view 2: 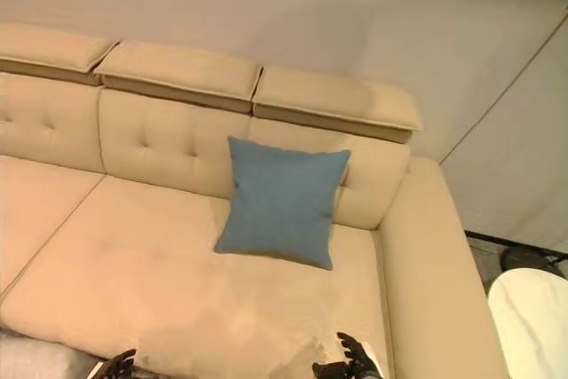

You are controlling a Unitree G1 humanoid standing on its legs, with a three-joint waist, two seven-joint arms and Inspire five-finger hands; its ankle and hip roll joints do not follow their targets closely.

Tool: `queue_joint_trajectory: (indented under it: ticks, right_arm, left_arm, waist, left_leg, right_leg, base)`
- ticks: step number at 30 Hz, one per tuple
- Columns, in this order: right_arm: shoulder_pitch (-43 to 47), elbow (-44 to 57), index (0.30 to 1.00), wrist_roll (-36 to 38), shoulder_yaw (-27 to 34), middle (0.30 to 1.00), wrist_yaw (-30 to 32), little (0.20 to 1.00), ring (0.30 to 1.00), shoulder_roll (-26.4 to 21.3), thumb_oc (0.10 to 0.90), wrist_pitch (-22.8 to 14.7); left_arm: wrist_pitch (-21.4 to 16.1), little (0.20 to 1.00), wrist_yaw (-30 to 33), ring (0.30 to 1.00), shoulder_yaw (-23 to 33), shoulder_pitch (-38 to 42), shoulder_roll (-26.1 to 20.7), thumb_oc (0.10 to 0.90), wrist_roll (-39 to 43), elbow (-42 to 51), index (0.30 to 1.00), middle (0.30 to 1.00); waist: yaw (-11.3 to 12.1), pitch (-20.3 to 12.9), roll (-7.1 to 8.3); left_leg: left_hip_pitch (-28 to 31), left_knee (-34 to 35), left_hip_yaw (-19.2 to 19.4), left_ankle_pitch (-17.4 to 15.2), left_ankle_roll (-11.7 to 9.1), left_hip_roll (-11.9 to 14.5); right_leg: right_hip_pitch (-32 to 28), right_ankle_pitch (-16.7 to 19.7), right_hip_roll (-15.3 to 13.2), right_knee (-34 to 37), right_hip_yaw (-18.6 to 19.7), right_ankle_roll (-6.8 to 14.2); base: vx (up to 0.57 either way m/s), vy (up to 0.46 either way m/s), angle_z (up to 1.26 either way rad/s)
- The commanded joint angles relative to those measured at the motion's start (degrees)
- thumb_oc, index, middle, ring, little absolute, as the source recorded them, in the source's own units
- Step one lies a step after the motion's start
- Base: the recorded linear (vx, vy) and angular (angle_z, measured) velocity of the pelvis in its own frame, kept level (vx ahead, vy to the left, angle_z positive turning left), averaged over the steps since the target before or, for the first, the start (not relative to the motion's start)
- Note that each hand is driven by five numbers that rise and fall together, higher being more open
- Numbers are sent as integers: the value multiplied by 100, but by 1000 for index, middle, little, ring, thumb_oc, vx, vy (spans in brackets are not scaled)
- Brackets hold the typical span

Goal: Pick up all the scattered cushions and arrange them neatly on the sofa.

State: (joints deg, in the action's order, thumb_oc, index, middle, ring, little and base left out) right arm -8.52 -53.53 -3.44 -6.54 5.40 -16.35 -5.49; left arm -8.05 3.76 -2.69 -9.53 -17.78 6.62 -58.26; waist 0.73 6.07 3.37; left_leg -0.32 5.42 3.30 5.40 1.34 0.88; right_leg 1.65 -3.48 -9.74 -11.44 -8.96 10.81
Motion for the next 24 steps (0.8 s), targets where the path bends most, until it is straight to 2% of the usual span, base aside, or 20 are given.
queue_joint_trajectory:
  ticks: [1,2,4,6,8,11,12,13,14,15,19,22,24]
  right_arm:
    - [412,370,900,249,148,900,277,900,900,-196,800,-320]
    - [435,355,900,260,115,900,275,900,900,-186,800,-300]
    - [540,323,900,256,6,900,298,900,900,-206,800,-283]
    - [645,309,900,271,-95,900,321,900,900,-254,800,-282]
    - [755,359,900,305,-127,900,387,900,900,-357,800,-293]
    - [868,412,900,335,-106,900,477,900,900,-519,800,-290]
    - [899,432,900,356,-90,900,495,900,900,-564,800,-277]
    - [884,464,900,413,-68,900,494,900,900,-584,800,-247]
    - [886,464,900,413,-67,900,494,900,900,-585,800,-247]
    - [887,432,900,396,-88,900,501,900,900,-593,800,-264]
    - [850,292,900,234,-146,900,469,900,900,-580,800,-249]
    - [831,255,900,256,-107,900,463,900,900,-522,800,-247]
    - [786,200,900,248,-83,900,468,900,900,-449,800,-233]
  left_arm:
    - [-186,900,257,900,18,293,-215,800,-176,153,900,900]
    - [-187,900,279,900,10,290,-191,800,-152,147,900,900]
    - [-181,900,302,900,-6,348,-180,800,-158,-38,900,900]
    - [-184,900,316,900,-51,442,-154,800,-152,-103,900,900]
    - [-174,900,352,900,-121,583,-124,800,-111,-106,900,900]
    - [-175,900,394,900,-259,744,-33,800,-75,-72,900,900]
    - [-178,900,414,900,-294,783,-12,800,-60,-57,900,900]
    - [-182,900,424,900,-308,783,24,800,-59,-40,900,900]
    - [-182,900,424,900,-308,784,25,800,-59,-40,900,900]
    - [-188,900,421,900,-296,772,48,800,-63,-81,900,900]
    - [-149,900,380,900,-362,739,115,800,-212,-194,900,900]
    - [-140,900,364,900,-444,778,155,800,-246,-206,900,900]
    - [-131,900,375,900,-499,792,185,800,-279,-181,900,900]
  waist:
    - [83,-12,-30]
    - [104,-23,-12]
    - [166,-54,56]
    - [232,-66,76]
    - [283,45,22]
    - [260,202,-74]
    - [220,255,-57]
    - [121,281,-2]
    - [119,267,-8]
    - [91,283,63]
    - [-52,221,160]
    - [-183,167,165]
    - [-271,109,106]
  left_leg:
    - [46,-140,-65,-483,-52,-145]
    - [1,-147,-83,-460,-66,-141]
    - [-174,-147,-61,-334,-149,-137]
    - [-491,-158,-60,-108,-255,-77]
    - [-842,-194,-106,203,-433,34]
    - [-1246,-257,-102,429,-589,71]
    - [-1355,-412,75,364,-553,90]
    - [-1297,-794,375,59,-476,126]
    - [-1320,-799,371,65,-476,131]
    - [-1256,-1138,364,-253,-421,74]
    - [-817,-1694,388,-998,-363,6]
    - [-357,-1718,539,-1219,-396,110]
    - [-5,-1300,683,-1221,-388,161]
  right_leg:
    - [-53,-75,638,-677,364,-177]
    - [-92,-133,659,-573,353,-227]
    - [-418,-382,710,97,261,-388]
    - [-576,-500,842,705,339,-519]
    - [-583,-500,963,1017,345,-624]
    - [-497,-342,1036,1234,118,-653]
    - [-430,-267,989,1250,21,-670]
    - [-304,-127,863,1272,-156,-685]
    - [-286,-118,869,1273,-159,-687]
    - [-250,-47,768,1274,-220,-702]
    - [-123,109,561,1258,-449,-710]
    - [-83,240,457,1343,-714,-676]
    - [-71,286,419,1339,-927,-615]
  base:
    - [-183,-109,33]
    - [-155,-139,42]
    - [-176,-184,32]
    - [-248,-185,5]
    - [-329,-166,4]
    - [-316,-111,52]
    - [-424,-72,55]
    - [-328,-47,36]
    - [-291,-34,80]
    - [-148,-16,76]
    - [-147,7,66]
    - [-96,75,79]
    - [-60,130,76]
